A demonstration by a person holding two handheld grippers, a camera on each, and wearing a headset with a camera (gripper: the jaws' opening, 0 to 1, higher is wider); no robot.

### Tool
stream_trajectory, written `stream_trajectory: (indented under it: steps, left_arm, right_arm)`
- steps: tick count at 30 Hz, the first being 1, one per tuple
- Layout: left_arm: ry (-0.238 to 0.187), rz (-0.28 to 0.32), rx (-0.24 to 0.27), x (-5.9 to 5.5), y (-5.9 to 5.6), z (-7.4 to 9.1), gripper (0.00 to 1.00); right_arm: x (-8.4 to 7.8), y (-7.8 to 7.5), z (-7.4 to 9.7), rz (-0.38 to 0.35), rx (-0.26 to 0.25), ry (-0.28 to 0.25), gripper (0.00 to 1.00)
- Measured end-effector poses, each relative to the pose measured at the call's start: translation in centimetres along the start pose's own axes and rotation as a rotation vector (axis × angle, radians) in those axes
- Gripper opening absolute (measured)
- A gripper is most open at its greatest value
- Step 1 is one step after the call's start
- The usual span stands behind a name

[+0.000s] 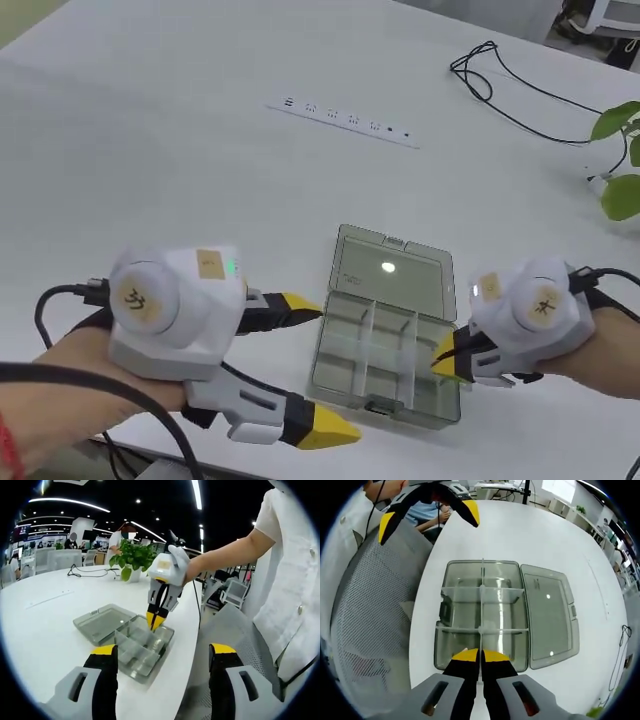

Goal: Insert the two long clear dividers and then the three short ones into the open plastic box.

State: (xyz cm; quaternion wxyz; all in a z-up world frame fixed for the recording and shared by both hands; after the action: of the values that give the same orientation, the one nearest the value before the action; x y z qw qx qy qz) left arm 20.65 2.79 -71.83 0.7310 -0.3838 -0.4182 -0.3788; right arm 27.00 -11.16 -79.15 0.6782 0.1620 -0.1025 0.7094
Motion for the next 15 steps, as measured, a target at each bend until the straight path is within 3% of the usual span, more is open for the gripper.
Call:
stream_trajectory:
  steps: [15]
  left_arm:
    - [0.007, 0.002, 0.007, -0.24, 0.19, 0.25, 0.75]
  right_arm:
    - [-0.12, -0.01, -0.29, 0.000, -0.014, 0.013, 0.03]
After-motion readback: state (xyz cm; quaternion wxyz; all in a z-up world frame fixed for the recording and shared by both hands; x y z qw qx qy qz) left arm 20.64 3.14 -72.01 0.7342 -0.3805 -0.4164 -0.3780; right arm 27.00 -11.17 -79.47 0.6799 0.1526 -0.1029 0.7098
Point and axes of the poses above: the centre of the closed fingertips' face, and the gripper's own axes: z roughly backward along the fingers, y roughly to its left, x roughly out of its top, the point moved 3 cm from there along z, roughly backward along the fingers, and after that the axes turned 3 degrees about x, right-handed, at the moved point
